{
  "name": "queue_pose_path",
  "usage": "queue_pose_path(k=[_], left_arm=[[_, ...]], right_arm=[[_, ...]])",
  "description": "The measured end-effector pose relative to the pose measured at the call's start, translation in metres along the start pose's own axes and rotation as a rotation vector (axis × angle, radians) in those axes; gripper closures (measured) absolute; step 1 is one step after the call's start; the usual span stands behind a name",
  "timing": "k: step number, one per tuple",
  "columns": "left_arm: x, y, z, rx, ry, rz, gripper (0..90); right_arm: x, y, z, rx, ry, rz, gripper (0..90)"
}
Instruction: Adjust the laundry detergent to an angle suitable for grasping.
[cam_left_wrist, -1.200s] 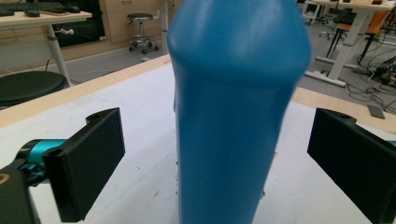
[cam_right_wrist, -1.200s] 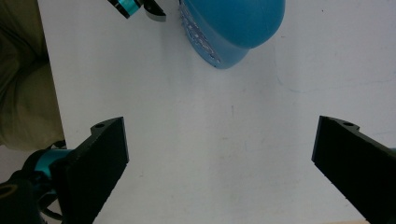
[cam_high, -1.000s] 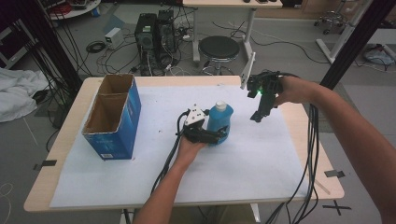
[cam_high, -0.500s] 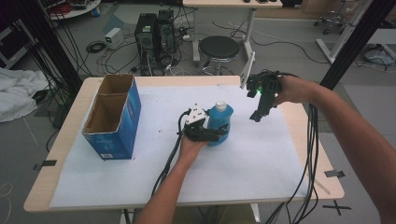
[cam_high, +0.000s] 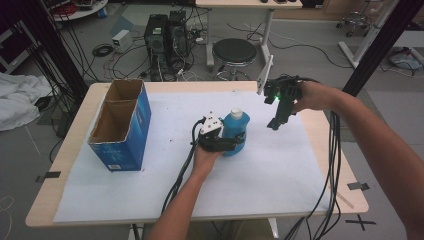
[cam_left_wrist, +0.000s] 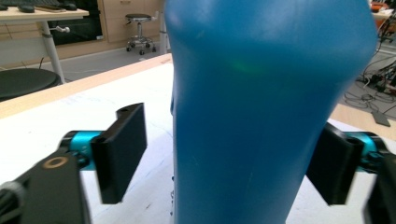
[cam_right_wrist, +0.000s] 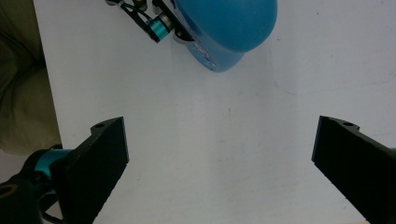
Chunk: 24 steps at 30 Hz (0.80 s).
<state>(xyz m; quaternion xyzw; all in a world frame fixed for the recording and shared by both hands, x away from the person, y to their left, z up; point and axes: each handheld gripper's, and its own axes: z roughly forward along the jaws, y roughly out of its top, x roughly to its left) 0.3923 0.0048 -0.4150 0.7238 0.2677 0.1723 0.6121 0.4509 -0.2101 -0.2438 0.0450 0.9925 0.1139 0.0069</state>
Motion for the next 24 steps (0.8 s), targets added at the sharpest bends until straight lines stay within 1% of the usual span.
queue_pose_path(k=[2, 9, 13, 15, 18, 20, 24], left_arm=[[-0.0005, 0.0006, -0.0002, -0.005, 0.008, 0.008, 26.4], [-0.0021, 0.0002, 0.0010, -0.010, 0.010, 0.006, 30.6], [-0.0029, 0.0003, 0.0014, -0.012, 0.011, 0.013, 34.5], [-0.0028, 0.0001, 0.0015, -0.011, 0.008, 0.014, 34.8], [-0.0039, 0.0007, 0.0012, -0.023, 0.007, 0.018, 38.9], [-0.0049, 0.0011, 0.0013, -0.025, 0.006, 0.029, 42.7], [-0.0048, 0.0011, 0.0013, -0.025, 0.007, 0.028, 43.3]], right_arm=[[-0.0002, -0.0003, -0.0001, -0.001, -0.001, -0.002, 2.7], [0.0005, -0.0001, -0.0006, -0.001, -0.002, -0.001, 2.7], [0.0009, -0.0004, -0.0013, -0.002, -0.004, -0.001, 2.7], [0.0009, -0.0005, -0.0015, -0.002, -0.004, -0.002, 2.7], [0.0008, -0.0009, -0.0018, -0.004, -0.005, 0.001, 2.7], [0.0006, -0.0010, -0.0016, -0.005, -0.006, -0.001, 2.7], [0.0005, -0.0011, -0.0016, -0.005, -0.006, 0.000, 2.7]])
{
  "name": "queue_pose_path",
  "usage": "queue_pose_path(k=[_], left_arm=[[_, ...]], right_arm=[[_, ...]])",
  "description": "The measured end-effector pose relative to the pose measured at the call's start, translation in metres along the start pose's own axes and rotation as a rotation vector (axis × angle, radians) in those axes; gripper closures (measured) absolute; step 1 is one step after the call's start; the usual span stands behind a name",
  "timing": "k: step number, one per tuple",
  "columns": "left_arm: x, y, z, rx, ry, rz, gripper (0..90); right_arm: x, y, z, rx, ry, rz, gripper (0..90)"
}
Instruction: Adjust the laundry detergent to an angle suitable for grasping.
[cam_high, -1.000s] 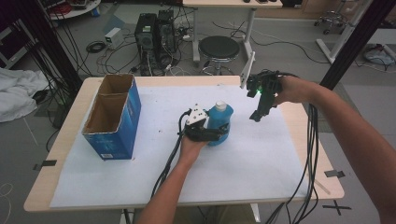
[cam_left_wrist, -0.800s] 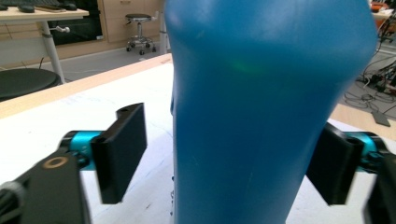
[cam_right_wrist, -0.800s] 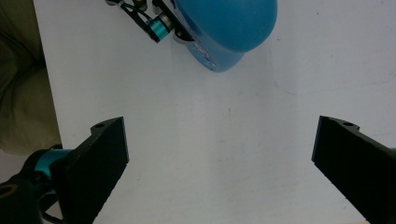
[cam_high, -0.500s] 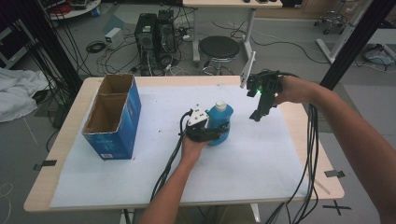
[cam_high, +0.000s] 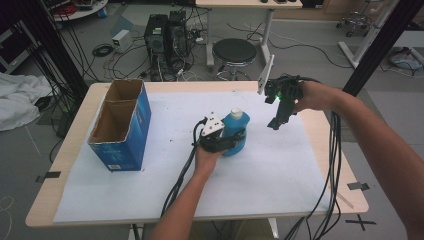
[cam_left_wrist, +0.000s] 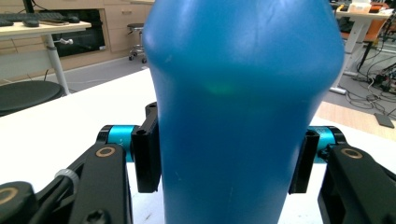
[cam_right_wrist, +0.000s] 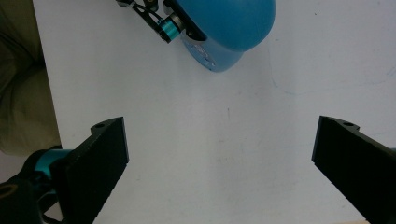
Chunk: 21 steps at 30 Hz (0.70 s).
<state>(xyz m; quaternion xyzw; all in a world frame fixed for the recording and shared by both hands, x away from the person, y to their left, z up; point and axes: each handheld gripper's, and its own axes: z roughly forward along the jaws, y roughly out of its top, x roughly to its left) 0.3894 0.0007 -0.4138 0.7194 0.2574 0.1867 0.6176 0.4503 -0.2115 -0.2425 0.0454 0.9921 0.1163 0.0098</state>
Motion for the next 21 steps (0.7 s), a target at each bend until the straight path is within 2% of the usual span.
queue_pose_path(k=[12, 17, 21], left_arm=[[0.001, 0.002, -0.003, 0.010, -0.029, 0.011, 44.7], [0.002, 0.005, -0.008, 0.023, -0.064, 0.029, 44.7], [0.003, 0.013, -0.015, 0.023, -0.112, 0.059, 44.7]], right_arm=[[0.000, -0.003, -0.002, -0.002, -0.007, 0.004, 2.7], [0.001, -0.004, -0.003, -0.009, -0.008, 0.005, 2.7], [0.001, -0.005, -0.005, -0.008, -0.011, 0.012, 2.7]])
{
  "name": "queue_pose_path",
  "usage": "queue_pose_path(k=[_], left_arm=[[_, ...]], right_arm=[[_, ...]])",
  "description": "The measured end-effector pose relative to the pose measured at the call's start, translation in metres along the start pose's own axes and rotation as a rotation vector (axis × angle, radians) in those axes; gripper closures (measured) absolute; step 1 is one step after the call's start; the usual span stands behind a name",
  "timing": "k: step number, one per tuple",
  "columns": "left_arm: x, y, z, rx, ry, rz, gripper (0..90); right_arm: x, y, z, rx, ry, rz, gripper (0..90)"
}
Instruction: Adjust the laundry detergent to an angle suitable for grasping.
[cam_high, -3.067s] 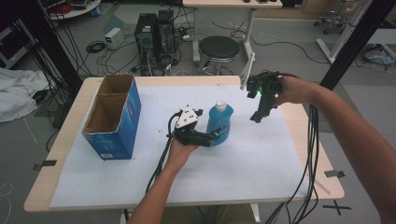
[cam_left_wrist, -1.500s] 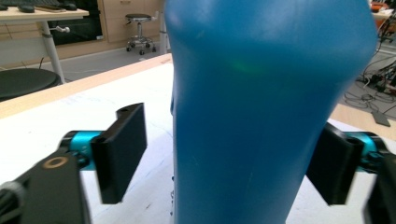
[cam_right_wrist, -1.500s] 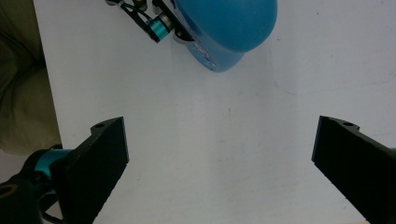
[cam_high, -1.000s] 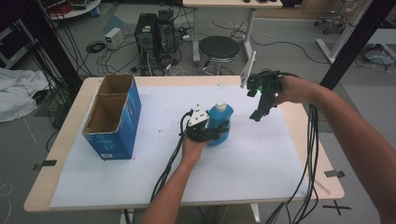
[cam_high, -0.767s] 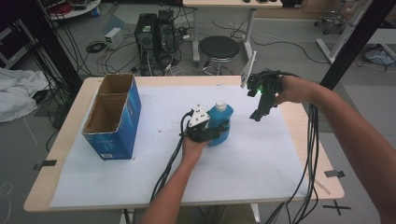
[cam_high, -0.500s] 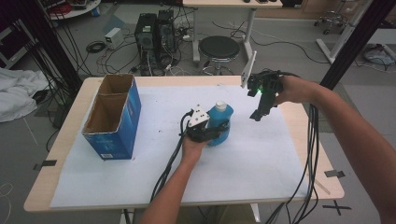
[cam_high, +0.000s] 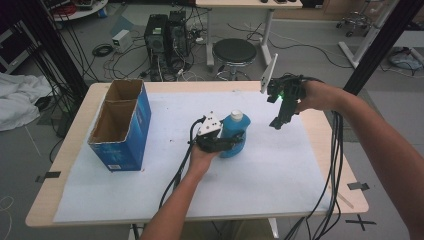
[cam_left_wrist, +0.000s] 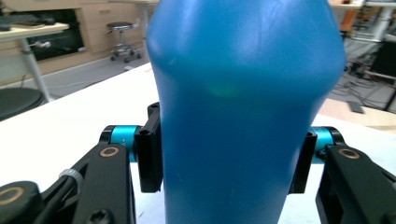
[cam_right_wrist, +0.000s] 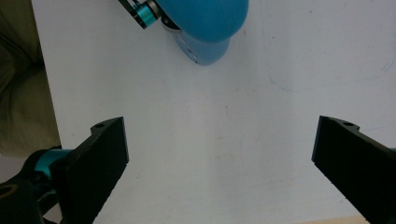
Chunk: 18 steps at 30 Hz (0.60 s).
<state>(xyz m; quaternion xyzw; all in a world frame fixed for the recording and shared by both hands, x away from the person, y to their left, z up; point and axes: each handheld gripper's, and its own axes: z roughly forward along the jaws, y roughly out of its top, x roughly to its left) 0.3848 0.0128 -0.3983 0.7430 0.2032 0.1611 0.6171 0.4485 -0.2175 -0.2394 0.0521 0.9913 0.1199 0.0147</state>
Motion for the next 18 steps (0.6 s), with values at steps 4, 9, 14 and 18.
queue_pose_path(k=[4, 9, 14, 18], left_arm=[[0.001, 0.009, -0.007, 0.007, -0.052, 0.030, 44.7], [0.004, 0.017, -0.015, 0.026, -0.111, 0.070, 44.7], [0.008, 0.021, -0.021, 0.012, -0.166, 0.068, 44.7], [0.009, 0.022, -0.024, 0.012, -0.213, 0.076, 44.8]], right_arm=[[0.001, 0.000, -0.001, -0.001, -0.001, -0.003, 2.7], [0.003, 0.002, -0.001, -0.003, -0.003, -0.010, 2.7], [0.005, 0.002, -0.003, -0.004, -0.004, -0.007, 2.7], [0.006, 0.001, -0.003, -0.005, -0.006, -0.011, 2.7]])
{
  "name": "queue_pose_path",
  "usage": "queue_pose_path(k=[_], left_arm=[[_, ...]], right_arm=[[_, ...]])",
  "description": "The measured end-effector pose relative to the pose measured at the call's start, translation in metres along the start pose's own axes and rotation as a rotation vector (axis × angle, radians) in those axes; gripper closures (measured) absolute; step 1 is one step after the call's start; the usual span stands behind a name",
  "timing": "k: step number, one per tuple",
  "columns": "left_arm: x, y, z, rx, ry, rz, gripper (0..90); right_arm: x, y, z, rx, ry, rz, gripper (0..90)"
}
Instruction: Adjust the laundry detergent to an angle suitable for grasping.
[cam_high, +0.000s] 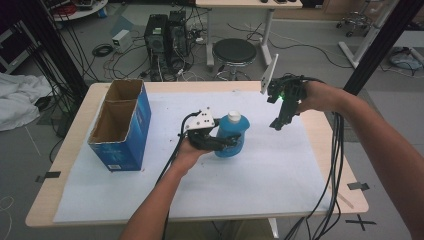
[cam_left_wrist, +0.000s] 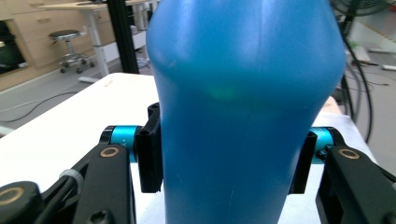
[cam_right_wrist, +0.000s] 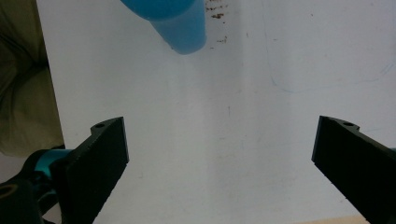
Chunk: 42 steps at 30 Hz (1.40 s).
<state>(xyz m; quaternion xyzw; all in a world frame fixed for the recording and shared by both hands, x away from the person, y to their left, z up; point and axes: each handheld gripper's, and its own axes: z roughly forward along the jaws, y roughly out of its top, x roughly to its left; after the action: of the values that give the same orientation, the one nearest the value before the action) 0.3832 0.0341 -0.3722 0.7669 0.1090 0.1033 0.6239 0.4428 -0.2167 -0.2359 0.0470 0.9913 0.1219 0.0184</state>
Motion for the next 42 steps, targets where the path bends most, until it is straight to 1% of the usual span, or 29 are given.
queue_pose_path(k=[5, 11, 14, 18, 21, 24, 27, 31, 36, 41, 42], left_arm=[[-0.001, 0.001, -0.002, 0.007, -0.080, 0.016, 44.9], [-0.001, -0.001, -0.006, 0.010, -0.187, 0.012, 44.9], [-0.001, -0.002, -0.008, 0.012, -0.223, 0.014, 44.9], [0.000, -0.004, -0.010, 0.001, -0.269, 0.015, 44.9], [0.001, -0.005, -0.009, 0.000, -0.288, 0.017, 44.9], [0.002, -0.007, -0.007, 0.006, -0.302, 0.011, 45.0], [0.003, -0.009, -0.006, 0.021, -0.296, 0.011, 45.0], [0.005, -0.011, -0.003, 0.025, -0.292, 0.003, 45.0], [0.004, -0.013, 0.001, 0.027, -0.306, 0.000, 45.0], [0.002, -0.017, 0.008, 0.046, -0.323, -0.002, 44.9], [0.002, -0.018, 0.009, 0.054, -0.322, 0.001, 44.9]], right_arm=[[0.002, 0.000, -0.001, 0.003, -0.001, 0.004, 2.7], [0.003, 0.001, -0.001, 0.001, -0.003, 0.003, 2.7], [0.003, 0.001, -0.001, 0.001, -0.002, 0.004, 2.7], [0.003, 0.002, -0.001, 0.003, -0.003, 0.001, 2.7], [0.002, 0.002, 0.000, 0.006, -0.001, -0.006, 2.7], [0.003, 0.003, 0.000, 0.003, 0.000, 0.001, 2.7], [0.002, 0.002, 0.000, 0.007, -0.002, -0.001, 2.7], [0.002, 0.002, 0.000, 0.007, -0.002, -0.003, 2.7], [0.003, 0.003, 0.001, 0.006, -0.001, 0.004, 2.7], [0.002, 0.003, 0.001, 0.007, -0.001, 0.002, 2.7], [0.002, 0.003, 0.001, 0.008, -0.001, 0.002, 2.7]])
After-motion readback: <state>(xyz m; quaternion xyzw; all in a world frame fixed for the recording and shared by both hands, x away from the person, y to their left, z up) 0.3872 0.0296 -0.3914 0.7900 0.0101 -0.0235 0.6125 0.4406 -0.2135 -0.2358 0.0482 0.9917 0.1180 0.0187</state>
